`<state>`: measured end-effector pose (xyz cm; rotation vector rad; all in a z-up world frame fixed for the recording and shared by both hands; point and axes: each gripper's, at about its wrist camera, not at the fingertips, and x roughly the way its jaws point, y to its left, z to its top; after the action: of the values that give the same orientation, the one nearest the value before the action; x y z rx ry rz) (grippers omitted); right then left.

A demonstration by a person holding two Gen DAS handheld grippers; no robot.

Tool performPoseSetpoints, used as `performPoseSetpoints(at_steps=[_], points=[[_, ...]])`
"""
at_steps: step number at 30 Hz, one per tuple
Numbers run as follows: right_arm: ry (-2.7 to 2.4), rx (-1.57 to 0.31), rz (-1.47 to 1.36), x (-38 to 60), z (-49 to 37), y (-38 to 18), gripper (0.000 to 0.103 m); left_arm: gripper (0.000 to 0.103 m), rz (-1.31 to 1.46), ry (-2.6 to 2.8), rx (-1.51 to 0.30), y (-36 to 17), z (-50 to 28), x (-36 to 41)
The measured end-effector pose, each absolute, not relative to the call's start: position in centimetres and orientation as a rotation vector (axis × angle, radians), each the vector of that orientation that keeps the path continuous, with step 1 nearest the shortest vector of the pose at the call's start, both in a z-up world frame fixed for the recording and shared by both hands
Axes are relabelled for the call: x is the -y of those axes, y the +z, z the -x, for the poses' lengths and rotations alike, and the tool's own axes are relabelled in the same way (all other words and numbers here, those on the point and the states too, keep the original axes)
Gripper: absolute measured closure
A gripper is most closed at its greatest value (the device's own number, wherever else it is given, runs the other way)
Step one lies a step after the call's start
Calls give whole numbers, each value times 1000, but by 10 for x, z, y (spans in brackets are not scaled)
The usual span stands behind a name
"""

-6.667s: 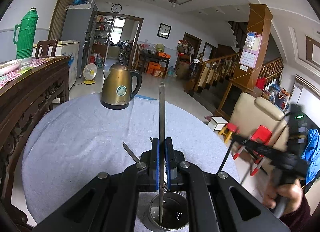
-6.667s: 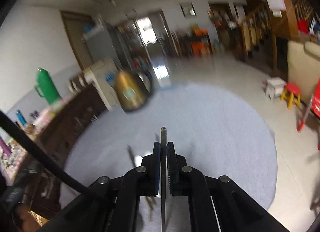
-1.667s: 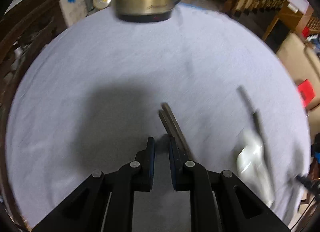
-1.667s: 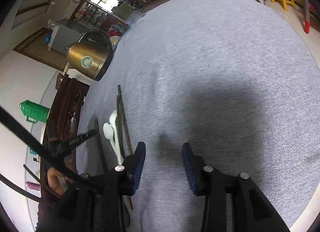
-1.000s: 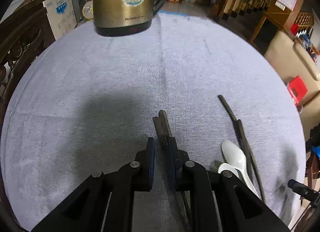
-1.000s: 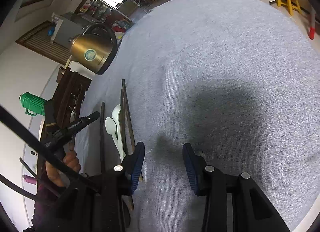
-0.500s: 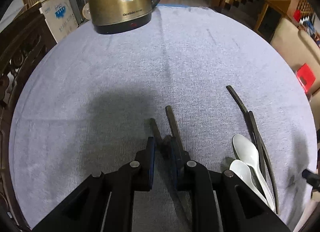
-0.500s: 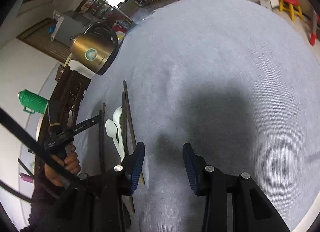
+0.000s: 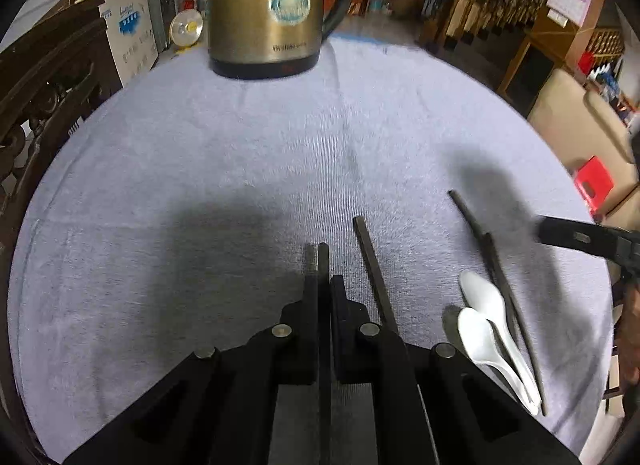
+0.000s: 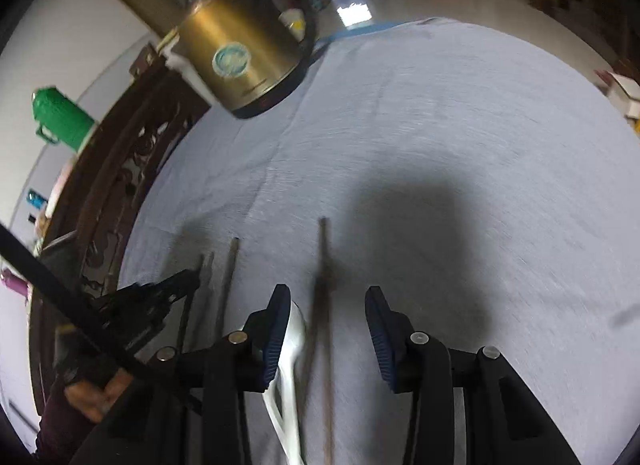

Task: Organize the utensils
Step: 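Grasp another dark chopstick with the left tool while the right tool grasps one, then lift both held chopsticks and carry them over the dark holder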

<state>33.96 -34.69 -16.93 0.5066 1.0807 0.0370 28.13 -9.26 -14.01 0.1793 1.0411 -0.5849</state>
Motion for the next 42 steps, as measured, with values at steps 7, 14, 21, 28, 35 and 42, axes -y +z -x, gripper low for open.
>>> performPoseSetpoints(at_steps=[7, 14, 21, 28, 35, 42], points=[[-31, -1243, -333, 316, -396, -195, 71, 97, -132, -613, -1008, -120, -280, 80], [-125, -1339, -141, 301, -416, -196, 92, 97, -111, -638, -945, -92, -267, 68], [-155, -1289, -133, 303, -407, -186, 97, 97, -110, -617, -891, -62, -249, 53], [-184, -1090, -252, 332, -350, -134, 97, 97, -104, -582, -801, -28, -226, 34], [-250, -871, -353, 359, -262, -76, 97, 97, -33, -551, -692, 11, -181, 7], [-282, -682, -383, 351, -175, -23, 97, 97, -1, -529, -583, 38, -131, -16]])
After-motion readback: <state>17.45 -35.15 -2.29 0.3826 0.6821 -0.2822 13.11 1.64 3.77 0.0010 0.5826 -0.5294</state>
